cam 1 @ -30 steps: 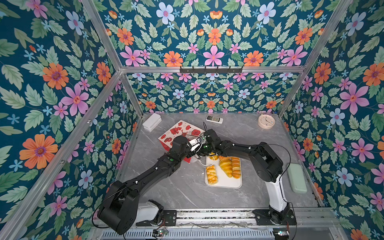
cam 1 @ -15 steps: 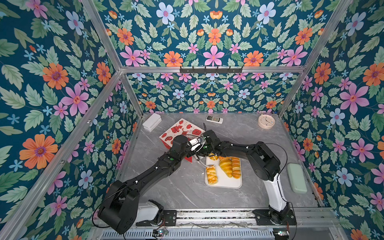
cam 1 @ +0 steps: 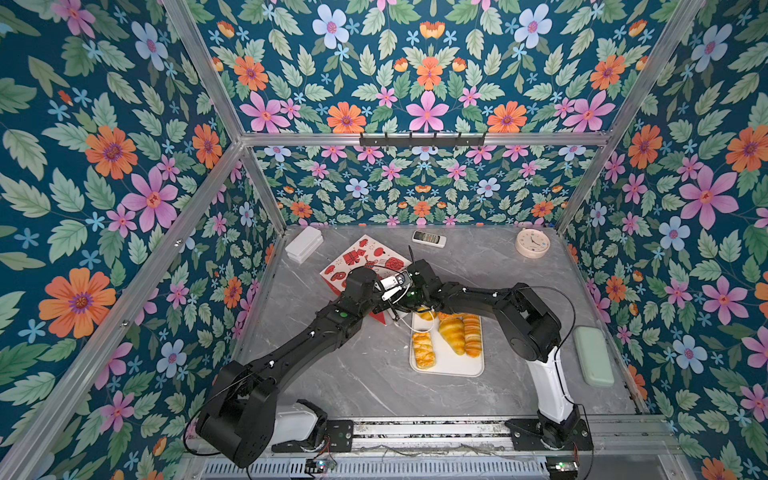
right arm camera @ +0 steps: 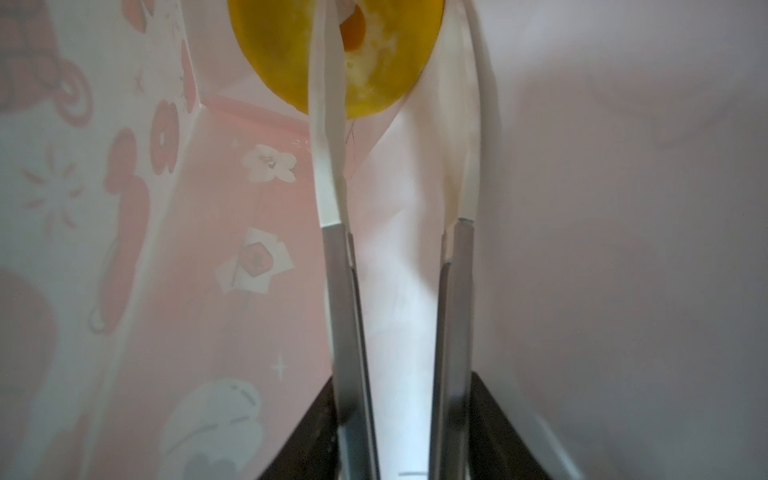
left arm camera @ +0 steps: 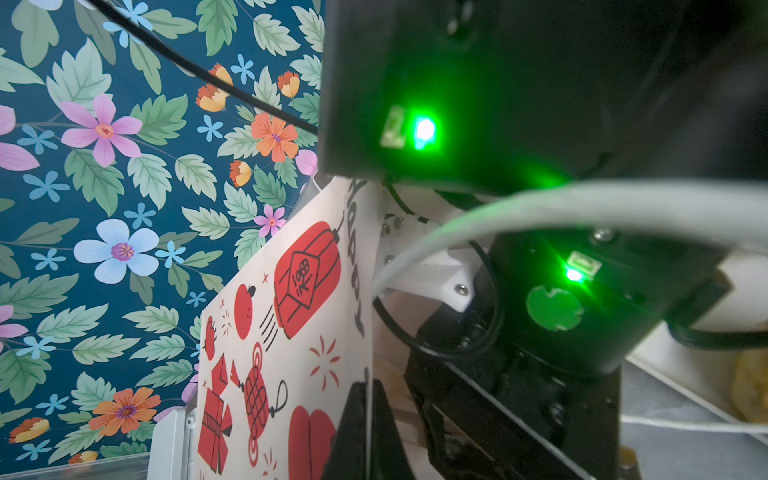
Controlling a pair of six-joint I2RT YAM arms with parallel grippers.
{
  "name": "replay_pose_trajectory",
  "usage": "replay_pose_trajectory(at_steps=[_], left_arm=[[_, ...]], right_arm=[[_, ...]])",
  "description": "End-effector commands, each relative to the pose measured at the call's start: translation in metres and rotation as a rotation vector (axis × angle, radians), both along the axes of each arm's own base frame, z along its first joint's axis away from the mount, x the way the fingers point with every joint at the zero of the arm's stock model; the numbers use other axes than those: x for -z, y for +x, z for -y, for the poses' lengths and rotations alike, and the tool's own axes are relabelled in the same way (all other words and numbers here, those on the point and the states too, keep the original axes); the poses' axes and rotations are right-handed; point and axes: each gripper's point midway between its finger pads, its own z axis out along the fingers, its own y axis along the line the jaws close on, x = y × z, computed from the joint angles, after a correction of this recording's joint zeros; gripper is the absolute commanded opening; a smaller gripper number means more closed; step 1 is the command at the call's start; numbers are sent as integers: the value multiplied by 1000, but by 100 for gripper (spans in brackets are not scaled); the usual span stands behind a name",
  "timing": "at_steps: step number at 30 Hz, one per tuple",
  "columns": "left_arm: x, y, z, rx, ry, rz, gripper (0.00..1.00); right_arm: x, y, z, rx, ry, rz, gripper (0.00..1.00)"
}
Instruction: Take the fake bread out of the paper bag
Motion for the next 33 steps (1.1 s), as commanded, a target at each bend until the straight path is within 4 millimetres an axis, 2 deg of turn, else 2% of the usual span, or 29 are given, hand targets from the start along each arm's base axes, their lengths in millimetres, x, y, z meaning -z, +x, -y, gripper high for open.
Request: replay_pose_trajectory(at_steps=[1,11,17,22,29,33], left_arm=[[4,-4,4,31,-7,-26,0],[7,-5,5,30,-14,-34,0],[10,-5,4,26,-12,-38,0],[10,-5,2,16,-10,-34,0],[9,-5,-3,-4,-16,-31,0],[9,-5,-6,-17,-20,-27,0]], right_arm=[[-20,12,-8,10,60,63,45],[-23,15,-19,-29,100,57,39],[-24,11,-21,-54,118,44,30],[-20,9,-18,-52,117,42,18],[-25,3,0,-29,120,63,0],[-28,-4,12,-23,107,73,0]])
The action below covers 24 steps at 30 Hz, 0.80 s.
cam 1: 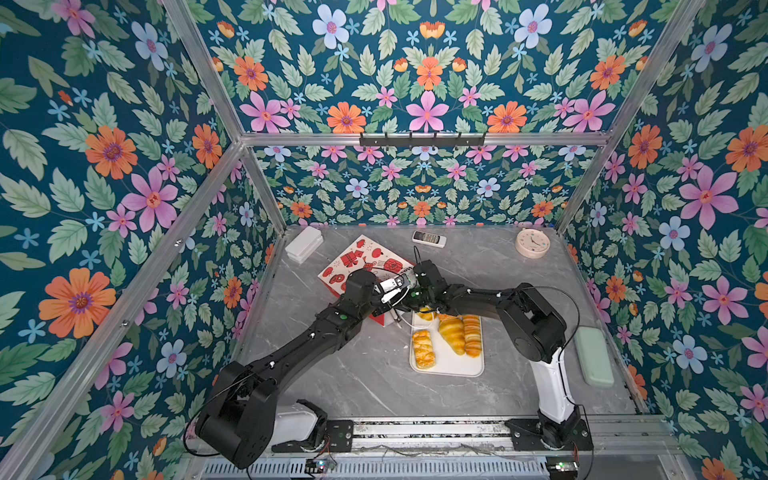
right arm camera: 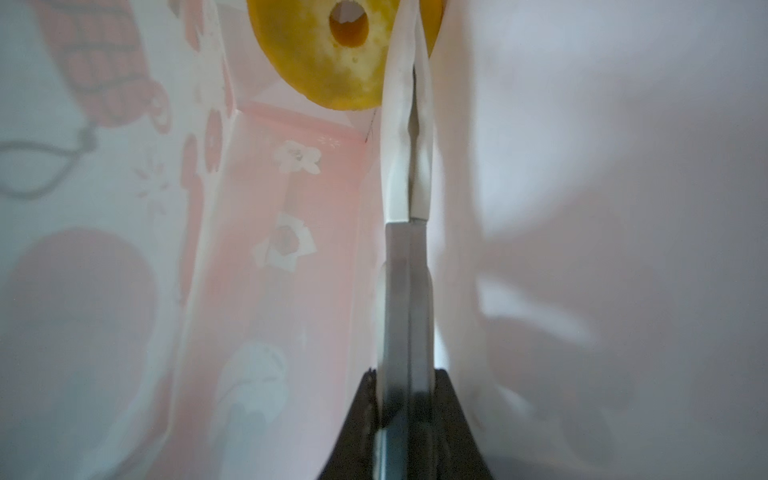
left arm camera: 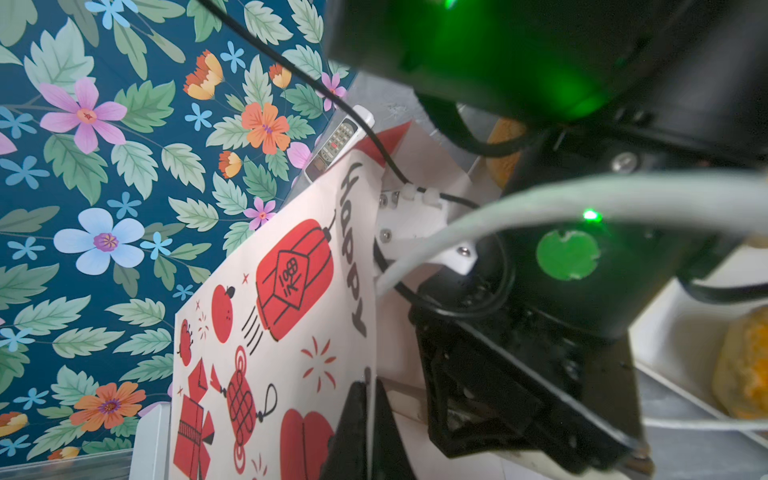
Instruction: Take the fake bread out of the paper bag
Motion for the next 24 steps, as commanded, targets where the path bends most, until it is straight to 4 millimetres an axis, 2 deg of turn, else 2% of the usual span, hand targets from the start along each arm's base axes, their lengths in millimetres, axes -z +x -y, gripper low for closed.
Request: replay_pose_trajectory(at_steps=[1,11,18,21,24], left_arm=[[2,-1,-2,-6,-3,-9,0],[2,0,-7,-24,25,-6,0],[-6,14,-20,-91,108,43,0],[-3,17,-20,-105,125,46,0],[1,19,-19,-116,156,59,0]], right_arm=[[-20,4,2,5,36,83,0],[-25,-16,19,-20,24,82,0],[-57,-28,14,-88,113,122,0],[-72,-29,15,-78,127,123,0],[-80,-32,20,-71,94,82,0]])
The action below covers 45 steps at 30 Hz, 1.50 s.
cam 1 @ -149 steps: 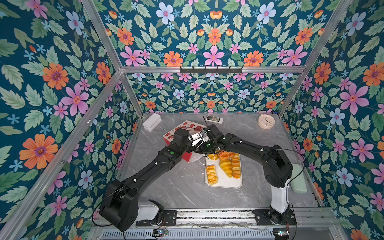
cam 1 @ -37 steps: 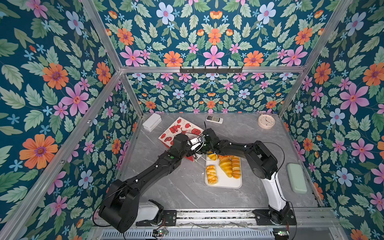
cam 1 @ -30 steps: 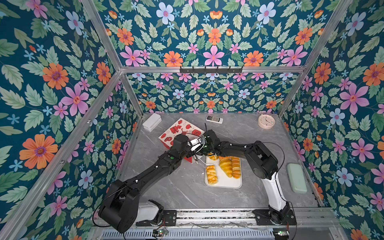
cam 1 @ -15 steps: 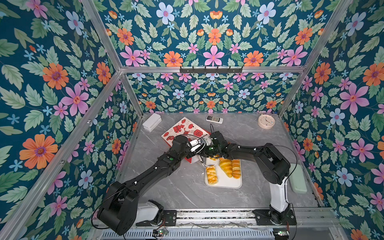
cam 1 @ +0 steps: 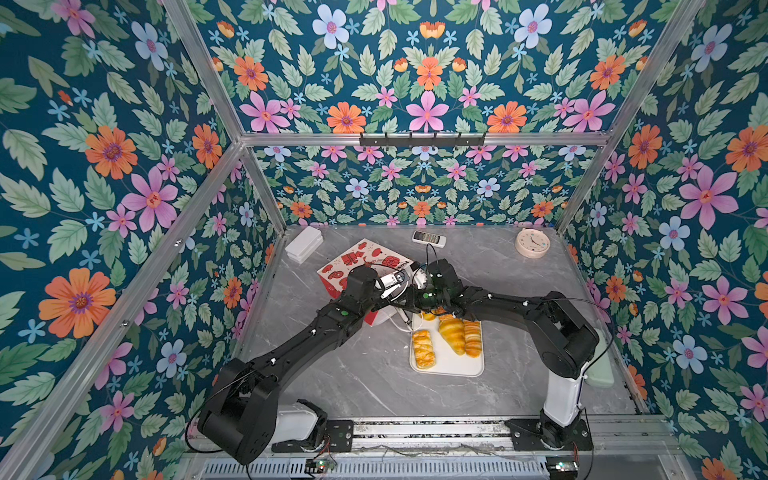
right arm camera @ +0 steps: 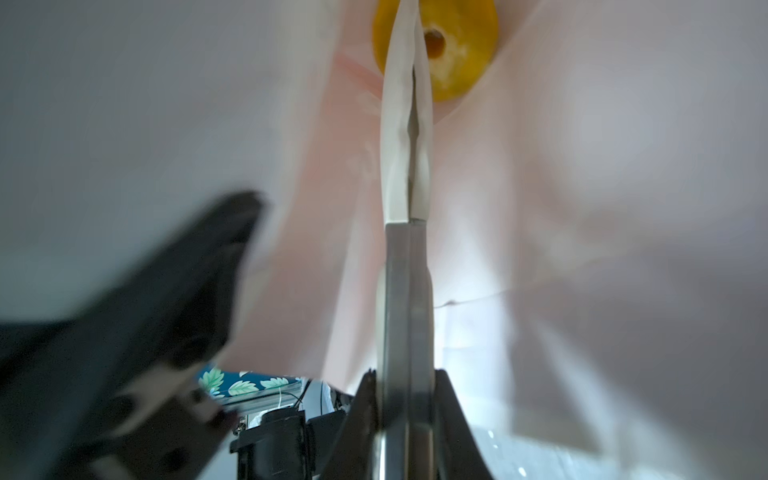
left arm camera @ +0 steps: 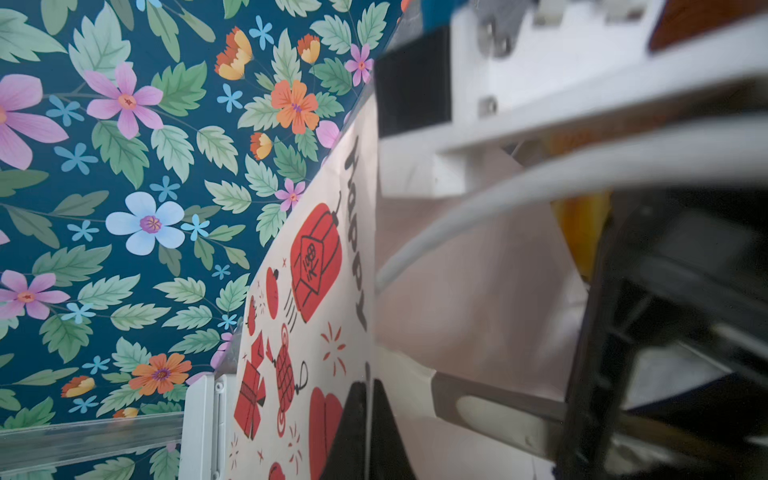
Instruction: Take the fake bread out of the paper bag
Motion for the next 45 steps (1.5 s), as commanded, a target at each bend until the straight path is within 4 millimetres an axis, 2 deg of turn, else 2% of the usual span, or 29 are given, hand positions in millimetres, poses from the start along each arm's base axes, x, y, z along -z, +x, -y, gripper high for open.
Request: replay_pose_trajectory(at_steps=[1,4,6,11,14,20,26,32,40,45], left_arm=[[7,4,-4,-26,84,19,0],[14,4,0,-20,157,28,0],[11,4,5,-8,174,31,0],[0,11,13,-18,248,19,0],[-5,13,20,-9,308,-4,0],[-12,12,32,31,398,-62,0],[-12,25,45,63,517,-86,0],[-17,35,68,129,507,-81,0],[-9,39,78,174,529,-96,0],[-13,45,86,196,546,-109,0]], right_arm=[[-21,-3,1,-12,13,16,0],[-16,-3,8,4,-44,30,0],[-7,0,9,8,-58,17,0],[2,-3,-10,-54,41,-94,0],[2,-5,-19,-92,79,-140,0],[-11,-11,-26,-145,124,-196,0],[-21,-14,-35,-196,212,-269,0],[-24,-12,-39,-202,264,-305,0],[-27,-7,-39,-207,304,-327,0],[-22,-4,-41,-206,316,-345,0]])
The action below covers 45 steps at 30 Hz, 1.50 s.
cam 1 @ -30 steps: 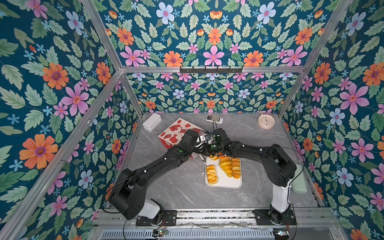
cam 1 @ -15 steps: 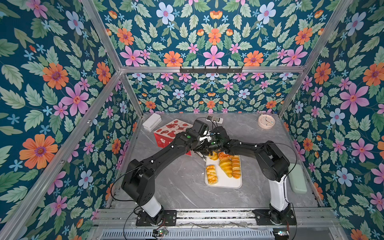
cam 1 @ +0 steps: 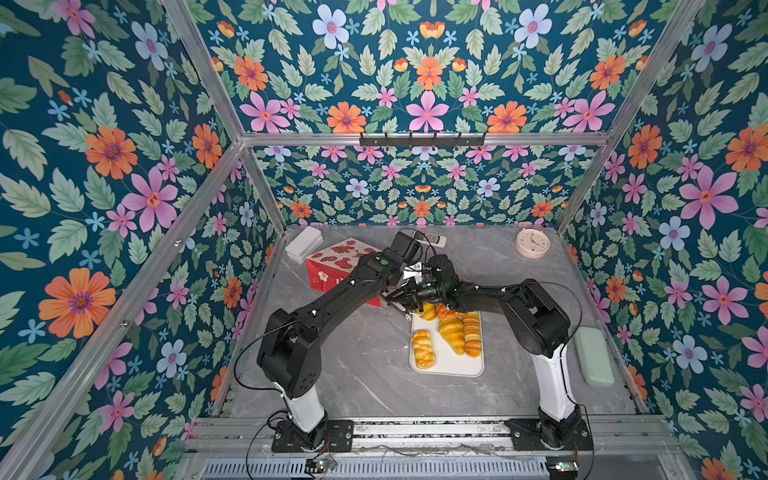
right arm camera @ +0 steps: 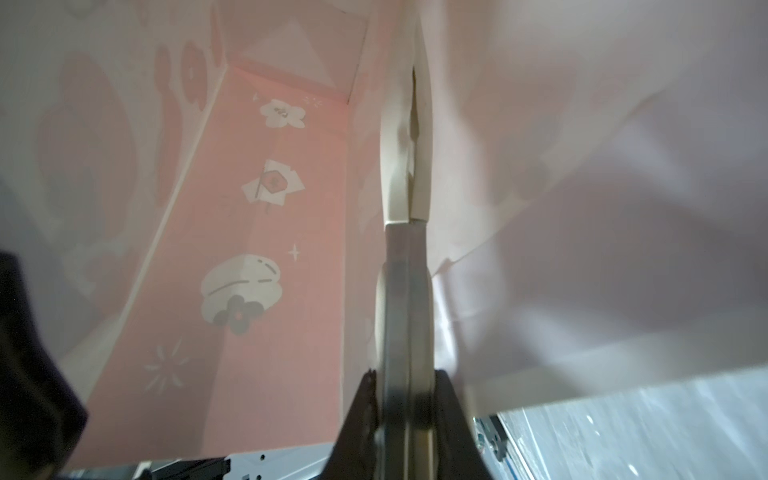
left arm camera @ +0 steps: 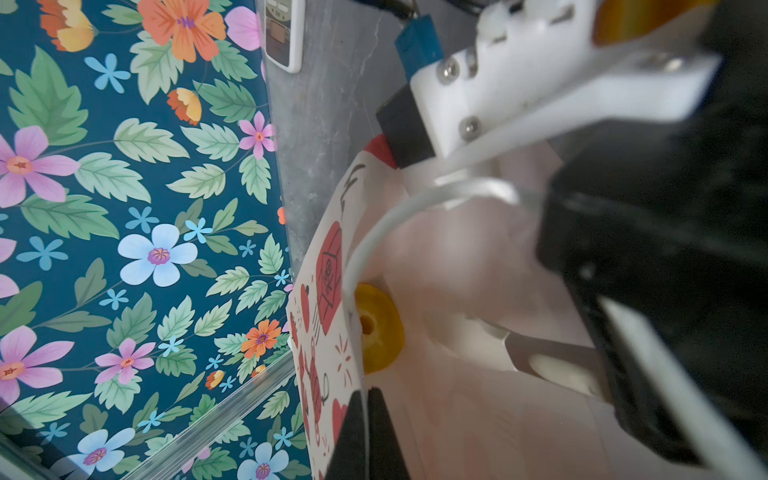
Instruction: Take the fake bread out of the paper bag
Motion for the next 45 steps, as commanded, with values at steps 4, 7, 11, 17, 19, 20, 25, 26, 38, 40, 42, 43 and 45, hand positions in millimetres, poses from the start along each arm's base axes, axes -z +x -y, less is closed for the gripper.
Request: replay_pose_trajectory(at_steps=[4,7,11,17,19,20,25,26,38,40,42,43,45], left_arm=[[-6,15,60,137,-166,53,0],[-2,14,57,131,-172,68,0],[-5,11,50,115,-211,134,0],[-11,-9,29,106,-320,280,0],[-11,-19,20,106,-356,325,0],[-9,-24,14,98,-380,342,0],[-11,-44,-4,55,-494,410,0],[-10,-47,-8,44,-506,414,0],[-17,-53,-24,-7,-547,480,0],[-18,-53,-24,-9,-552,481,0],[-20,-54,-24,-6,-562,483,0],[-21,-55,-24,-5,-568,483,0],[-24,-55,-24,-6,-579,487,0]], right_arm=[[-42,-9,-20,-35,117,144,0],[-39,-7,-17,-28,107,143,0],[-31,-6,-13,-9,88,139,0],[-21,-9,-1,8,-14,196,0],[-18,-11,5,12,-59,222,0],[-17,-12,8,13,-85,236,0],[-3,-17,21,16,-193,260,0],[-1,-18,23,16,-207,261,0],[2,-24,36,55,-239,261,0],[-3,-24,36,57,-236,272,0],[-7,-23,38,61,-248,293,0],[-6,-23,40,62,-263,300,0],[-5,-21,43,67,-298,324,0]])
